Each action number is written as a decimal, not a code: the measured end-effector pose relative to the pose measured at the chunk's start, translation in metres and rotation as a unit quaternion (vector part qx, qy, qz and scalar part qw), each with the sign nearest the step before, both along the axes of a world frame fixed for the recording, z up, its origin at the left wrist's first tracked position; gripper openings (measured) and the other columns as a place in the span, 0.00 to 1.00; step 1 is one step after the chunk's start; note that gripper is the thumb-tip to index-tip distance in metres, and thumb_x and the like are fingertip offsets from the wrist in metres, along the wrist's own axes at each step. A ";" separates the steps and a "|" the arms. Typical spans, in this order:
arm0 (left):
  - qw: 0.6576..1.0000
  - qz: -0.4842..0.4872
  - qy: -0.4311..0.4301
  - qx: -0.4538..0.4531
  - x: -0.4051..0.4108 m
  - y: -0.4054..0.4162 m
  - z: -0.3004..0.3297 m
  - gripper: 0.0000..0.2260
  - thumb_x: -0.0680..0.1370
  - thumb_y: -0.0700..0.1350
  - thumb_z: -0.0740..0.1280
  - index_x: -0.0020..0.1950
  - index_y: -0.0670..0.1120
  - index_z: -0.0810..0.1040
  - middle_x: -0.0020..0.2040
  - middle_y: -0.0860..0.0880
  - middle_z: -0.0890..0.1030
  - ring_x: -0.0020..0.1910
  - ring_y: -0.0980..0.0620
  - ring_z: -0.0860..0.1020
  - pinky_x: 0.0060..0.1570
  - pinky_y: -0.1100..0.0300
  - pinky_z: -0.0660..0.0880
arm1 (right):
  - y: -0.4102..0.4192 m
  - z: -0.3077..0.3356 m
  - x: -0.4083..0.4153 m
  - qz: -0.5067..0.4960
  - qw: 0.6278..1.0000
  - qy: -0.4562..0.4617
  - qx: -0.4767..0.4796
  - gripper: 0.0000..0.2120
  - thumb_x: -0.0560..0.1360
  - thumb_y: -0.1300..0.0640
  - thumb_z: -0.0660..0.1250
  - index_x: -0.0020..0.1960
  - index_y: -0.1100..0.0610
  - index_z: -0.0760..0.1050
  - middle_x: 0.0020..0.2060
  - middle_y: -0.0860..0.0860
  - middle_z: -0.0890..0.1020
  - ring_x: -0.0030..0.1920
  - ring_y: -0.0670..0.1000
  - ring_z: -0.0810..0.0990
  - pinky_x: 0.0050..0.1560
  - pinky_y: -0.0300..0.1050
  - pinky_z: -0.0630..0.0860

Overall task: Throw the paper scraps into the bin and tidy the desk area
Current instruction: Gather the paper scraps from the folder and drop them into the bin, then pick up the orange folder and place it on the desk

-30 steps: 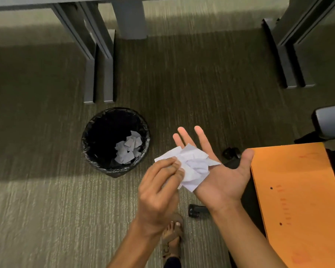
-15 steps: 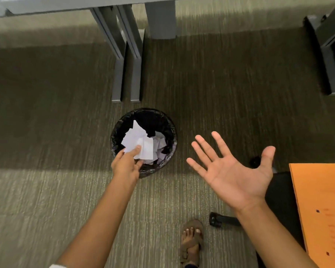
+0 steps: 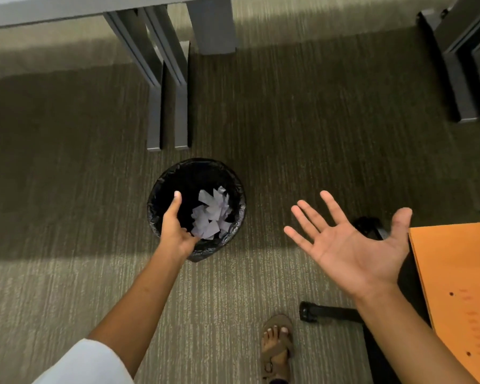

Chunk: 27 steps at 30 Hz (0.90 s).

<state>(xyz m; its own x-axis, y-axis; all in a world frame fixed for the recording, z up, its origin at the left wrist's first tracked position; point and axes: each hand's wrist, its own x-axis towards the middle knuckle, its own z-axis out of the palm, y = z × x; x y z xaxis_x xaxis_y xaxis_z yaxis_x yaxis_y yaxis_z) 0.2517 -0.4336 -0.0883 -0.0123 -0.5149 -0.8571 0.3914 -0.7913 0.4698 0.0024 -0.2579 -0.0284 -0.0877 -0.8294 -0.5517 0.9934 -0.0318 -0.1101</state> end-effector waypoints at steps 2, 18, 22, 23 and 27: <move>1.000 -0.012 0.015 0.007 -0.007 0.008 -0.004 0.38 0.73 0.62 0.72 0.75 0.45 0.63 0.65 0.44 0.70 0.72 0.43 0.67 0.40 0.48 0.78 | 0.010 -0.002 -0.008 -0.020 1.000 0.002 0.000 0.54 0.64 0.20 0.64 0.78 0.55 0.66 0.75 0.67 0.67 0.78 0.67 0.63 0.73 0.76 0.59; 0.903 -0.398 -0.140 -0.083 -0.183 0.187 0.000 0.05 0.79 0.35 0.67 0.54 0.39 0.73 0.37 0.43 0.80 0.29 0.51 0.79 0.25 0.59 0.72 | 0.165 0.007 -0.090 -0.241 0.970 0.009 0.023 0.55 0.59 0.27 0.76 0.76 0.58 0.69 0.72 0.69 0.71 0.75 0.70 0.68 0.73 0.74 0.59; 0.853 -0.499 -0.100 -0.116 -0.237 0.231 0.013 0.07 0.79 0.39 0.69 0.53 0.37 0.76 0.37 0.45 0.83 0.30 0.53 0.81 0.25 0.61 0.75 | 0.232 0.011 -0.136 -0.270 0.904 0.169 0.286 0.41 0.66 0.32 0.75 0.68 0.58 0.77 0.66 0.58 0.80 0.68 0.61 0.78 0.63 0.62 0.76; 0.834 -0.532 -0.095 -0.110 -0.247 0.240 0.016 0.08 0.79 0.41 0.70 0.54 0.39 0.76 0.38 0.46 0.83 0.32 0.54 0.82 0.28 0.60 0.77 | 0.245 0.010 -0.145 -0.193 0.840 0.277 0.425 0.34 0.70 0.35 0.74 0.67 0.56 0.77 0.65 0.53 0.80 0.69 0.58 0.77 0.61 0.57 0.76; 0.736 -0.653 -0.138 -0.115 -0.278 0.274 0.017 0.13 0.73 0.52 0.76 0.47 0.52 0.72 0.44 0.49 0.84 0.47 0.49 0.83 0.51 0.48 0.82 | 0.304 -0.016 -0.177 0.175 0.511 0.579 0.611 0.37 0.68 0.43 0.80 0.70 0.54 0.71 0.70 0.56 0.74 0.72 0.60 0.69 0.67 0.61 0.71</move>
